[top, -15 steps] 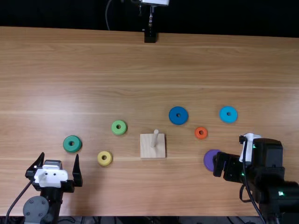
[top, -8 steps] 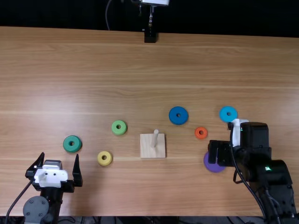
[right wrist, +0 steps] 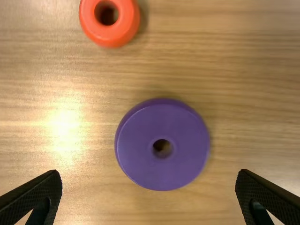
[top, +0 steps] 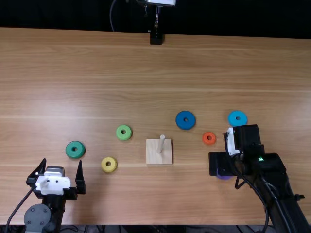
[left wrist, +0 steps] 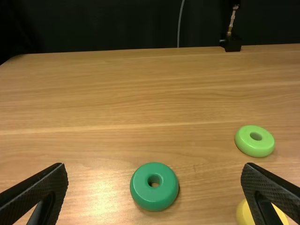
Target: Build the Hanoi tower: stack the rings onto the peg from bottom to top in this color order: purple, dark blue, light blue, dark green, light green, yellow, orange.
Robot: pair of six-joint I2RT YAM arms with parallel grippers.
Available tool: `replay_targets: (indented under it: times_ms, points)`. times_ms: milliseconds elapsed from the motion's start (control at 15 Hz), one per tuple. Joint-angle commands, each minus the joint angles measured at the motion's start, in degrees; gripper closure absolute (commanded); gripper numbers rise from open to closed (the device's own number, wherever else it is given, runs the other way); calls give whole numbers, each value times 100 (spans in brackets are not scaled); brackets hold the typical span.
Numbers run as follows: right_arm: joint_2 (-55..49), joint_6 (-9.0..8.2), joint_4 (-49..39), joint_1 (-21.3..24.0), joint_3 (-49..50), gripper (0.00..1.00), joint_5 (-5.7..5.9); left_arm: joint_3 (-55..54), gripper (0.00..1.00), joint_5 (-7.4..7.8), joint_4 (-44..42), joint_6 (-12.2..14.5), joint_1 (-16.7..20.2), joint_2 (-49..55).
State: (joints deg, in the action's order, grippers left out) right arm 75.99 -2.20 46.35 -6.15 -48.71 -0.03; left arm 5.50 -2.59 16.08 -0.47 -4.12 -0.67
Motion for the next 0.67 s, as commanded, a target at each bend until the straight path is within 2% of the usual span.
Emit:
replay_targets:
  times_ms: [0, 267, 600]
  points:
    - [74, -2, -51, -61, 37, 0, 77, -312, 0, -36, 69, -37, -1, 67]
    - [540, -12, -51, -61, -183, 0, 77, -312, 0, -36, 69, -37, -1, 67]
    - [619, 9, -83, -44, -359, 0, 98, -312, 0, -36, 69, -37, -1, 67]
